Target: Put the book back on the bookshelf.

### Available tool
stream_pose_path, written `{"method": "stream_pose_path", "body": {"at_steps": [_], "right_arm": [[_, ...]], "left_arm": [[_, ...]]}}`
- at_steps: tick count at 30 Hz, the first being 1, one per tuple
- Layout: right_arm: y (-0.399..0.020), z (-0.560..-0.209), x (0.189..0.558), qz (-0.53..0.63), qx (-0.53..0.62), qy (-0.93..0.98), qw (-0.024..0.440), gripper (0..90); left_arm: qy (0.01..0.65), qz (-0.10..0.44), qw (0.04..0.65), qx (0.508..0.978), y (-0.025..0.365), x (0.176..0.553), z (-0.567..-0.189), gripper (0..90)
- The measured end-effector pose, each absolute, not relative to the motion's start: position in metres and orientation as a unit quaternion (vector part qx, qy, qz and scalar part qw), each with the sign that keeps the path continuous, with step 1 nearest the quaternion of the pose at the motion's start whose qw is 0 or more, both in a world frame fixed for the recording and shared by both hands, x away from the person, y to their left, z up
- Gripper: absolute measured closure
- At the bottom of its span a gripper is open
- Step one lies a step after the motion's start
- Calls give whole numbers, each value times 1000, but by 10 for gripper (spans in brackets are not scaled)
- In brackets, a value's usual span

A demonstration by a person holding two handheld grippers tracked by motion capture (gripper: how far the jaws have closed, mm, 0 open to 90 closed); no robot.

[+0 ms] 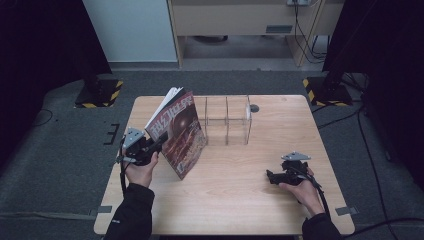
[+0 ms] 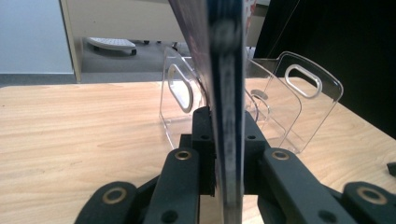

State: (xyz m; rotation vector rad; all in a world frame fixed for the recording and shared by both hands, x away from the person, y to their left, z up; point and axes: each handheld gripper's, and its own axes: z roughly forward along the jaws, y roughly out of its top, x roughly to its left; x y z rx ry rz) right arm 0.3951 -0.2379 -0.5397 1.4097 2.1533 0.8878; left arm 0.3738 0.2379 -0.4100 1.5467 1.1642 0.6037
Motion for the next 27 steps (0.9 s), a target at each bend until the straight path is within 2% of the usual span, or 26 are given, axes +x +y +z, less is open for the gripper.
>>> {"method": "stream_pose_path", "body": {"at_steps": [14,19,27], "right_arm": [[-238,-540,395,319,506,774,206,5],[-238,-540,395,319,506,775,206,5],[-238,-540,395,319,505,775,206,5]], "left_arm": [[492,236,548,634,241,401,-385,699],[500,224,544,635,240,408,-378,814],[502,228,559,619,229,405,-369,832]]}}
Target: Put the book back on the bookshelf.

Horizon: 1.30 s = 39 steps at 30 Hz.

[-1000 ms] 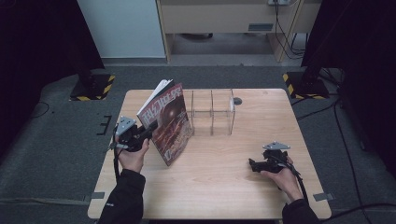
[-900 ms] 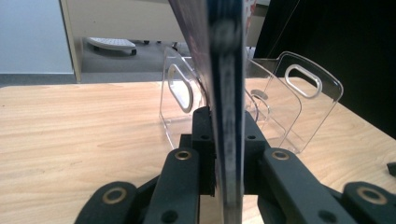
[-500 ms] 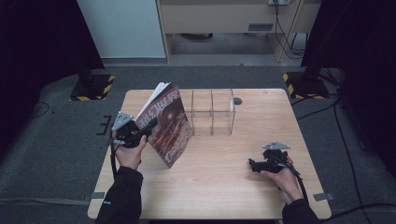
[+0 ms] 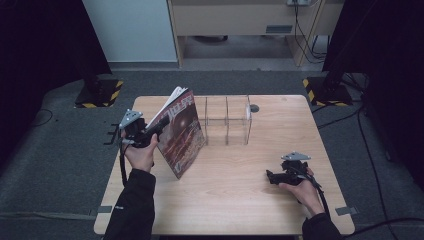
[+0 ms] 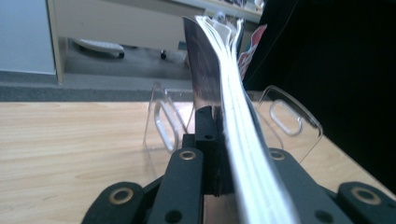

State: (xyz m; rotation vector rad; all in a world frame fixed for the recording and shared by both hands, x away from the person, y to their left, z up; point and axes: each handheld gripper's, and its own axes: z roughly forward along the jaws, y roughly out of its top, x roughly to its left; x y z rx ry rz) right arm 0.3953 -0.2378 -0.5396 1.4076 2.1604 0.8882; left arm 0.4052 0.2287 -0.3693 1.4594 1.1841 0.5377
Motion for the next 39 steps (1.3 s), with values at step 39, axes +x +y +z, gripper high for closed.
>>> {"method": "stream_pose_path", "body": {"at_steps": [39], "right_arm": [[-236,-540,396,320,501,778,205,6]], "left_arm": [[529,348,552,543,181,455,-384,832]]}}
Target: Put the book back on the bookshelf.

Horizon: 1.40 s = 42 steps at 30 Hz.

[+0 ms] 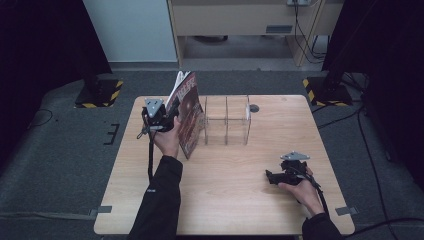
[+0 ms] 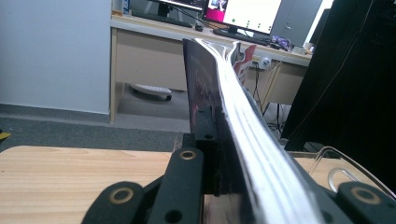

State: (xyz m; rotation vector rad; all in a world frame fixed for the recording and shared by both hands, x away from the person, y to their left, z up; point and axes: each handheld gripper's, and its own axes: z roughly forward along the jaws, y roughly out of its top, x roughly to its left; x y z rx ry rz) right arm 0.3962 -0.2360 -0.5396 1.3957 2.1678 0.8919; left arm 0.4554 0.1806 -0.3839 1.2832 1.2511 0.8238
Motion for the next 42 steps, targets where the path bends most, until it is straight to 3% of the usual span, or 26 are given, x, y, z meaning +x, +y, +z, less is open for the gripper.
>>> {"method": "stream_pose_path", "body": {"at_steps": [7,11,14,18,22,42], "right_arm": [[-236,-540,396,320,500,778,206,7],[-236,-540,396,320,500,778,206,6],[-236,-540,396,320,500,778,207,7],[-236,-540,396,320,501,777,207,6],[-236,-540,396,320,501,778,205,5],[-235,-540,397,320,499,778,206,6]], "left_arm": [[526,334,546,560,185,448,-385,819],[514,315,548,580,190,442,-386,723],[511,292,551,591,194,439,-393,707],[517,269,551,597,198,441,-402,777],[528,278,550,584,199,440,-403,830],[529,354,539,552,177,446,-393,836]]}}
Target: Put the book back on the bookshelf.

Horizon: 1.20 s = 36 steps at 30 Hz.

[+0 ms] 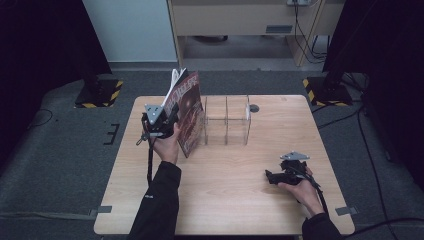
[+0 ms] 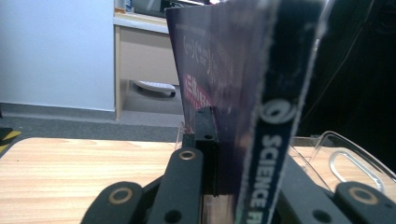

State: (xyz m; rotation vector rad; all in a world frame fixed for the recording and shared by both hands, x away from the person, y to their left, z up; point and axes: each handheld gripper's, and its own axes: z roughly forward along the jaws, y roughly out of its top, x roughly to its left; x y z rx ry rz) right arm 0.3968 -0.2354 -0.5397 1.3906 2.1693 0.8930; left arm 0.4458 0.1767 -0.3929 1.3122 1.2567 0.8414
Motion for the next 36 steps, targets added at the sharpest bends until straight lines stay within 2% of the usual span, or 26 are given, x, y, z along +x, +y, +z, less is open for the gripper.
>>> {"method": "stream_pose_path", "body": {"at_steps": [11,16,25,33,36], "right_arm": [[-235,-540,397,322,499,778,203,5],[-235,-540,397,322,498,779,204,7],[-234,-540,397,322,497,780,204,9],[-234,-540,397,322,497,780,204,10],[-234,-540,397,322,496,780,204,10]], "left_arm": [[534,351,550,538,168,462,-402,835],[530,369,544,536,165,466,-408,835],[520,370,530,558,173,461,-410,814],[506,354,526,585,182,450,-409,611],[502,340,526,596,189,441,-411,497]]}}
